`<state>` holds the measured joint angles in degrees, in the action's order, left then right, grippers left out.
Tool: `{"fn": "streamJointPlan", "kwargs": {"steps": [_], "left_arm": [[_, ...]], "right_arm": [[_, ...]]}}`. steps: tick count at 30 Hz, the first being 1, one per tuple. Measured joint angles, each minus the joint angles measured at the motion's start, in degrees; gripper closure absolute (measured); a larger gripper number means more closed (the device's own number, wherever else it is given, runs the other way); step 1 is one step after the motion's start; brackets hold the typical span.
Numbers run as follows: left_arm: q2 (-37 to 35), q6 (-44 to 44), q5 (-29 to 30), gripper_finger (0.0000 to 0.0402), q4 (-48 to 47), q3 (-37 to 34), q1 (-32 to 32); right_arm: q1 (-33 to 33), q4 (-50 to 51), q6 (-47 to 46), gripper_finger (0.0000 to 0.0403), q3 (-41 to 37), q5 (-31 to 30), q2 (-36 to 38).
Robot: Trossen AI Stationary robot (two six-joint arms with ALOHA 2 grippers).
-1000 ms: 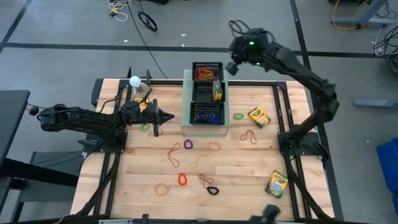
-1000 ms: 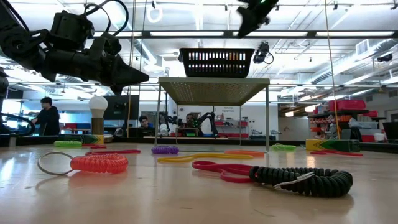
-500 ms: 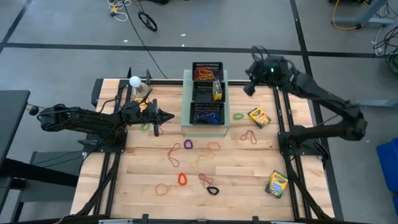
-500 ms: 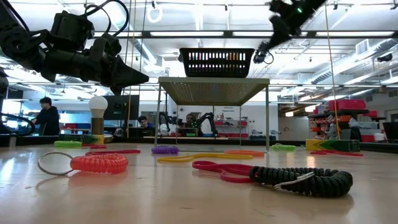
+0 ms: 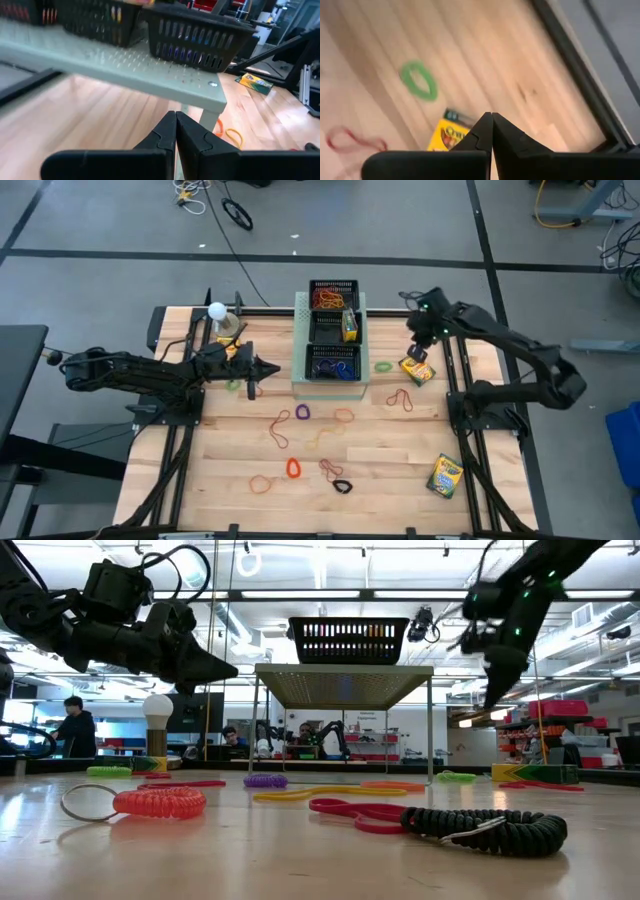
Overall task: Pick & Place Office Desk Supplies
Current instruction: Put the top right yellow crayon box into the middle black bin on the shelf
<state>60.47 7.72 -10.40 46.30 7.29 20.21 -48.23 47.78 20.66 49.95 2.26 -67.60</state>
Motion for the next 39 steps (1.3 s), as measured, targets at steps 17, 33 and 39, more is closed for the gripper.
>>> {"fn": "streamJointPlan", "kwargs": {"steps": [17,33,39], "left_arm": [[0.00,-0.02,0.03,0.0387,-0.75,0.00,0.00],[0.00,-0.02,0.05,0.0387,-0.69,0.00,0.00],[0.00,-0.02,0.05,0.0387,-0.69,0.00,0.00]], "right_arm": [[3.65,-0.29,24.29,0.0243,-0.01,-6.33,-18.29],[3.74,3.49,23.69,0.0318,2.04,-4.38,-23.97],[3.58,7.30,17.22,0.0394,5.49,-0.50,-23.97]]}}
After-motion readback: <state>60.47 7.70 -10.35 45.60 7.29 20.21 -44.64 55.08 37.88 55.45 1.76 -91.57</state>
